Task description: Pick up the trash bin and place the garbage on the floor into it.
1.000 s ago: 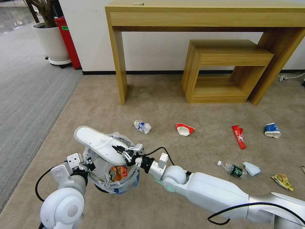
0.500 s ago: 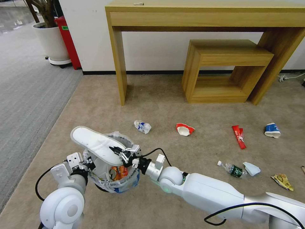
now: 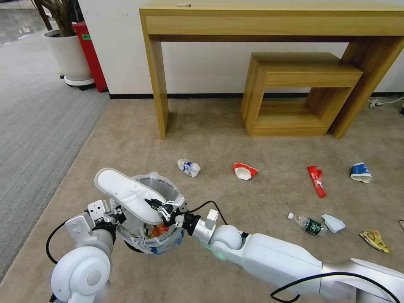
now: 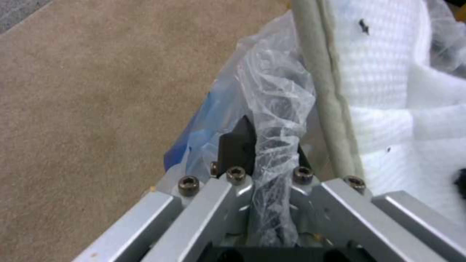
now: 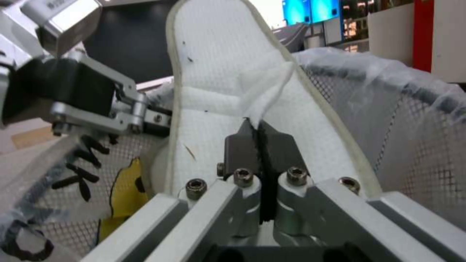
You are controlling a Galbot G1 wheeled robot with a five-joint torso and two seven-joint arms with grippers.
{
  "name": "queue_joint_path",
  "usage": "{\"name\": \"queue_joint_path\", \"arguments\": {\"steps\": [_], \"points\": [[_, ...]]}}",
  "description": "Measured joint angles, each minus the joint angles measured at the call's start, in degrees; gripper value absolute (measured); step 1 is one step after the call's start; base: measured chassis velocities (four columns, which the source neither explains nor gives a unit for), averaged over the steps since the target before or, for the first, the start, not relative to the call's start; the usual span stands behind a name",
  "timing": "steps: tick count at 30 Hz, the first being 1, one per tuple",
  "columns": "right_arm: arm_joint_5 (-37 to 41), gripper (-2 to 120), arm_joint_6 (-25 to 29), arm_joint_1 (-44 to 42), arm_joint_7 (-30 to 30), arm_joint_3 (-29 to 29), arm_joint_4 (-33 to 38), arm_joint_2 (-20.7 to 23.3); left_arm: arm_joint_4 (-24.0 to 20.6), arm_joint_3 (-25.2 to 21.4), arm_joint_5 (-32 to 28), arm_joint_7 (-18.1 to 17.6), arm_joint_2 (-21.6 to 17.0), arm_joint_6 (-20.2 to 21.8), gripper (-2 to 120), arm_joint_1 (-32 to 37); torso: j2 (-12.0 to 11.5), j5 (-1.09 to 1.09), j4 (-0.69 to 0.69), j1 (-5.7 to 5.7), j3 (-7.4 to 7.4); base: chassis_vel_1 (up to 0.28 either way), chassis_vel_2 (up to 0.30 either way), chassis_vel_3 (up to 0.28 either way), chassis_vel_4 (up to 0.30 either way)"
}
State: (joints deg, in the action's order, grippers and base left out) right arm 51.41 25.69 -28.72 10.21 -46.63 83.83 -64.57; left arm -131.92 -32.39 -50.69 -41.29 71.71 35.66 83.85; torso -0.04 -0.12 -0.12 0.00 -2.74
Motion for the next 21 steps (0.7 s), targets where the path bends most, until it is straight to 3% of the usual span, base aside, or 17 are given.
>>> {"name": "queue_joint_path", "arguments": {"steps": [18, 21], "points": [[-1.8, 0, 1.3, -0.5, 0.8, 0.0, -1.7, 0.2, -0.9, 0.1, 0.1, 0.0, 0.3, 0.1, 1, 0.3, 0.0, 0.0, 0.0, 0.0, 0.0, 0.0, 0.0, 0.0, 0.0], [-2.0, 4, 1.2, -0.7, 1.0, 0.0, -1.3, 0.7, -0.7, 0.1, -0.1, 0.2, 0.3, 0.1, 1, 0.1, 0.0, 0.01, 0.0, 0.0, 0.0, 0.0, 0.0, 0.0, 0.0]]}}
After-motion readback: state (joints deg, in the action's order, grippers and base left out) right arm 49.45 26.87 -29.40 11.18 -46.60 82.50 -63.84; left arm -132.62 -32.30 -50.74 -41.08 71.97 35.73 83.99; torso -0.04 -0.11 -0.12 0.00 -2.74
